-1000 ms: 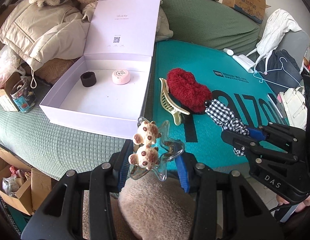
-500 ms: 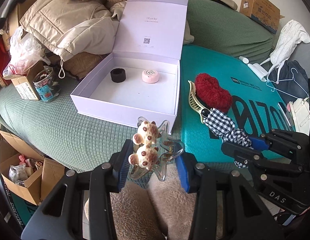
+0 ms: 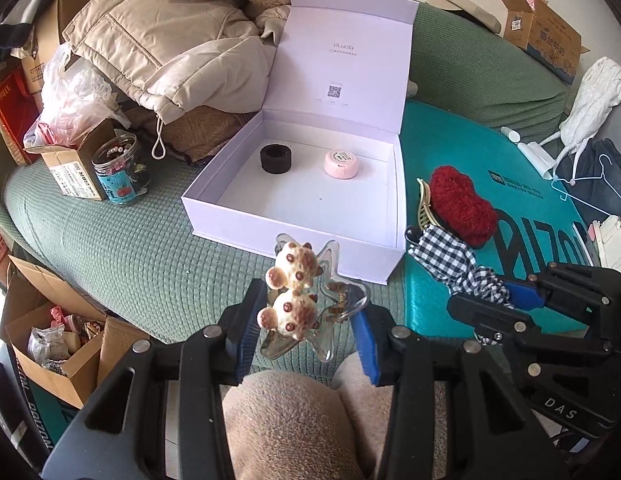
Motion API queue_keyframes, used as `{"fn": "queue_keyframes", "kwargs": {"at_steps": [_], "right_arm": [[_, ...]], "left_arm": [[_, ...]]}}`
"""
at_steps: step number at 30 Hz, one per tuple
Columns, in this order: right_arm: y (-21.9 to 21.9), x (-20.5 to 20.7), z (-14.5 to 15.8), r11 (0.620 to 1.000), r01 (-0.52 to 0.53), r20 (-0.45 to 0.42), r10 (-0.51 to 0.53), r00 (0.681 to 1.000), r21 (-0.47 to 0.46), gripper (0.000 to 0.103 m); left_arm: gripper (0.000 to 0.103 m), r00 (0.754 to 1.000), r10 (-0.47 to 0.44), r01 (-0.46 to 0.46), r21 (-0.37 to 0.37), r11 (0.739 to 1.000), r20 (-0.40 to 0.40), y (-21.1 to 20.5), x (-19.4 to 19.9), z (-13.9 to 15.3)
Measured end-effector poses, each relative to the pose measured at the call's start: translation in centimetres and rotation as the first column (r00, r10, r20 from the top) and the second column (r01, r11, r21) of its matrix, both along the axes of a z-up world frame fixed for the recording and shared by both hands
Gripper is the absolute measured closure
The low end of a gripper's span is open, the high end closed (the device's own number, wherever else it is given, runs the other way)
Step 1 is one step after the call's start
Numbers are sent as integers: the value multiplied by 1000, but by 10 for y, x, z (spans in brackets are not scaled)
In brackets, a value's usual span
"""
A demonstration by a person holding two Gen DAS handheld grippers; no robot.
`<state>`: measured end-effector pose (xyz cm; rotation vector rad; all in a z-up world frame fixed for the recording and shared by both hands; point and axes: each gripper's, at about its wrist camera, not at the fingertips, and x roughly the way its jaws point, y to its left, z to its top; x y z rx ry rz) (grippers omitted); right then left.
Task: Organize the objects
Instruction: 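Carry the figurine and checked scrunchie over the open white box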
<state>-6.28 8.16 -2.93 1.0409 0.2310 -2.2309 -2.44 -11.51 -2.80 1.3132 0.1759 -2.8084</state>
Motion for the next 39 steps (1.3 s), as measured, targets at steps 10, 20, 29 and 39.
{"fn": "queue_keyframes", "kwargs": {"at_steps": [10,20,29,39], "right_arm": [[-26,-26,1,999,-41,-2,41,999,2,82],[-38,-53,7,999,-49,-20,49,999,-3,82],[-46,-86,10,999,-33,-28,33,999,-15,82],[-51,-122,15,1000,-12,-62,12,998,2,82]], "left_arm": [[63,1000,0,0,-7,1000,12,-14,-32,0],[63,1000,-9,9,-15,1000,12,-23,-70,-1],[63,999,-40,40,-28,999,5,-26,-107,-3],[63,998,-62,61,-54,997,-14,-37,-151,1]]}}
